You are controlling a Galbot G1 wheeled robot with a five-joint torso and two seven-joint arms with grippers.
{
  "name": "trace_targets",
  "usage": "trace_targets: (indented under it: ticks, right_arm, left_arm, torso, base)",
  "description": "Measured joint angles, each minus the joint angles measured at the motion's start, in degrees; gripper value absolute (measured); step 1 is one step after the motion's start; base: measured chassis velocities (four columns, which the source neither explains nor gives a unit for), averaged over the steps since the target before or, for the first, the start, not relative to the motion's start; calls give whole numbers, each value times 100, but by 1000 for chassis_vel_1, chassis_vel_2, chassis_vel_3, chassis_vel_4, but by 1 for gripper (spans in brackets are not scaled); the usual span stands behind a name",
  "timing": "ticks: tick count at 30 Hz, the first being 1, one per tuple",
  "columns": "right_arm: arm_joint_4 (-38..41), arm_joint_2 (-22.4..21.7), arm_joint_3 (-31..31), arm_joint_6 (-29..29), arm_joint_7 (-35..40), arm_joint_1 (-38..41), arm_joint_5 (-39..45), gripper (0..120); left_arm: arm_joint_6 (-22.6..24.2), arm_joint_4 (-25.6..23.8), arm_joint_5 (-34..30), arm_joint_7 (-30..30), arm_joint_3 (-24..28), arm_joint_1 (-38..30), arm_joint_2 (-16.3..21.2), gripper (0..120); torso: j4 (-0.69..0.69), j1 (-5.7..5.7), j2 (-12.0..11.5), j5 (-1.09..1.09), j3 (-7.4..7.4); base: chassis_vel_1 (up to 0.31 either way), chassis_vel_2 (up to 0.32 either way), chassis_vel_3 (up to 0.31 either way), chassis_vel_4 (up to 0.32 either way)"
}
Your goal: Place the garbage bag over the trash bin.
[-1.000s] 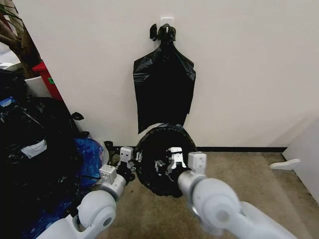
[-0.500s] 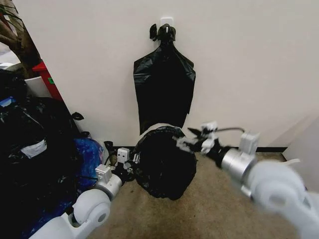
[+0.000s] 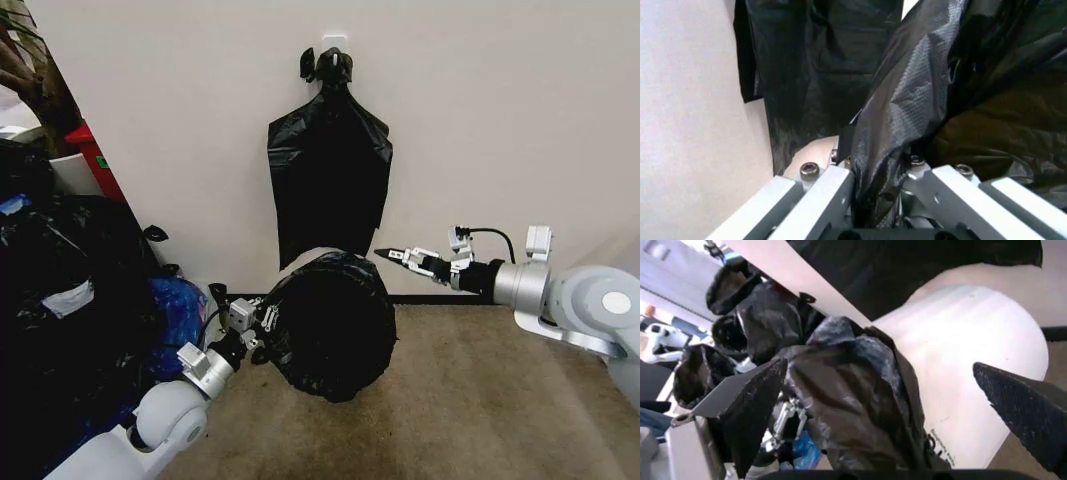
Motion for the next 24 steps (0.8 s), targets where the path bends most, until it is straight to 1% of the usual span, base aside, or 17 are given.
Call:
trace_targets:
  ticks: [2,8,17,24]
  right_arm:
    - [14,8,-21,0,49,4,-1,100]
    - [-20,99,-487,13,210,214,-327,100]
    - [-444,117,-633,4,144,429,-539,100]
    - [-833,122,-684,-55,-186,426,-948,100]
  left_arm:
    - [-2,1,12,0,6,-5,0,1]
    - [22,-119,113,-5,22,14,35,1]
    - [35,-320,103,3,12,119,70,1]
    - [41,-432,63,25,66,127,38,1]
  torso:
    - [0,0,0,0,0]
    - [1,0,0,0,0]
    - [2,0,0,0,0]
    - [1,0,0,-1,0]
  base:
    - [0,0,0,0]
    - [0,0,0,0]
    - [0,0,0,0]
    - [0,0,0,0]
